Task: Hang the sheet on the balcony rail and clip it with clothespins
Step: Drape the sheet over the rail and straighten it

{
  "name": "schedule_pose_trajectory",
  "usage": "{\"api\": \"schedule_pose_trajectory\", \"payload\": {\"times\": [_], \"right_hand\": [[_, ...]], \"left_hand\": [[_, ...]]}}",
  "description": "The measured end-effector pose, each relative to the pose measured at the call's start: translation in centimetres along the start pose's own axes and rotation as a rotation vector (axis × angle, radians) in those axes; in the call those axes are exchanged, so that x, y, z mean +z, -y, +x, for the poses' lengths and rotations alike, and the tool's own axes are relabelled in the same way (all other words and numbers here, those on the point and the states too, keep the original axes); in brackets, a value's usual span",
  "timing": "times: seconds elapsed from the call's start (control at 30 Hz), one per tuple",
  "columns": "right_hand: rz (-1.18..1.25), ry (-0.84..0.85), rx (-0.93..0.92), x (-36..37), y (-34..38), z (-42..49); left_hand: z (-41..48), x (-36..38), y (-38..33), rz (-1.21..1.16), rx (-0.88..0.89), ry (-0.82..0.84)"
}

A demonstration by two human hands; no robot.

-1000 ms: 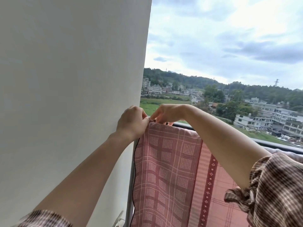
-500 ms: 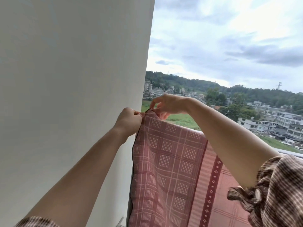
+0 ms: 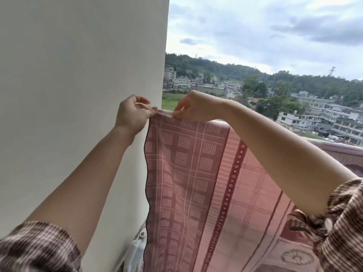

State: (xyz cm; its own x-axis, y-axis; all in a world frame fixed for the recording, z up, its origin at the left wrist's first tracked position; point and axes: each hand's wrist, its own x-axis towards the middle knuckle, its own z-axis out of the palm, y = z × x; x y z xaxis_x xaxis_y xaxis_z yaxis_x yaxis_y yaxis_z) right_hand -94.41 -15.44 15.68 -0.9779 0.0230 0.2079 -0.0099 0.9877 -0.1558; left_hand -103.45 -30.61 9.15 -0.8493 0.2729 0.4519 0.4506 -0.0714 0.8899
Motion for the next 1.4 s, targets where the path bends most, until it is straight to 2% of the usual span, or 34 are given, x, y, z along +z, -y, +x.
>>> {"api": "schedule_pose_trajectory", "payload": {"times": [0.1,0.2,0.27,0.37,0.43,0.7,0.77,0.87,0.97,1.03,1.1,1.23,1.4], "right_hand": [[-0.035,-0.176,-0.017,0.9,0.2,-1.8],[-0.165,-0.286,-0.026,1.6,0.2,-3.5],[-0.223,-0.341,0.014,2.3,-0.2,-4.6],[-0.199,-0.455,0.057,3.2,-0.6,-5.8],[-0.166,-0.529,0.082,3.7,-0.5,-6.1],[-0.122,-0.792,0.068,4.0,1.2,-5.8],[-0.099,-0.792,0.047,3.8,1.9,-5.9],[-0.196,-0.66,0.067,4.5,2.3,-6.2],[-0.214,-0.613,0.128,5.1,1.3,-7.4],[-0.211,-0.633,0.159,5.1,0.3,-8.2],[-0.221,-0.661,0.176,5.1,-0.2,-8.5],[-0.182,-0.667,0.198,5.2,-0.4,-8.5],[-0.141,-0.708,0.191,5.0,-0.7,-7.7]], "left_hand": [[0.4,0.3,0.7,-0.109,-0.031,-0.126],[-0.3,1.0,1.9,-0.147,-0.096,-0.17],[-1.3,1.2,2.5,-0.204,-0.181,-0.097],[-3.0,1.0,2.7,-0.191,-0.261,0.131],[-3.4,0.9,2.6,-0.17,-0.222,0.141],[-2.6,-1.4,1.3,-0.178,-0.015,-0.069],[-2.2,-1.5,1.2,-0.194,0.025,-0.185],[-2.2,-1.1,3.4,-0.147,-0.085,-0.283],[-2.6,0.1,5.3,-0.158,-0.287,-0.148],[-2.7,0.8,5.0,-0.206,-0.331,-0.05],[-2.1,1.2,4.4,-0.195,-0.274,-0.011],[-0.8,1.4,4.0,-0.129,-0.158,-0.073],[0.3,1.1,2.7,-0.238,-0.112,-0.081]]}}
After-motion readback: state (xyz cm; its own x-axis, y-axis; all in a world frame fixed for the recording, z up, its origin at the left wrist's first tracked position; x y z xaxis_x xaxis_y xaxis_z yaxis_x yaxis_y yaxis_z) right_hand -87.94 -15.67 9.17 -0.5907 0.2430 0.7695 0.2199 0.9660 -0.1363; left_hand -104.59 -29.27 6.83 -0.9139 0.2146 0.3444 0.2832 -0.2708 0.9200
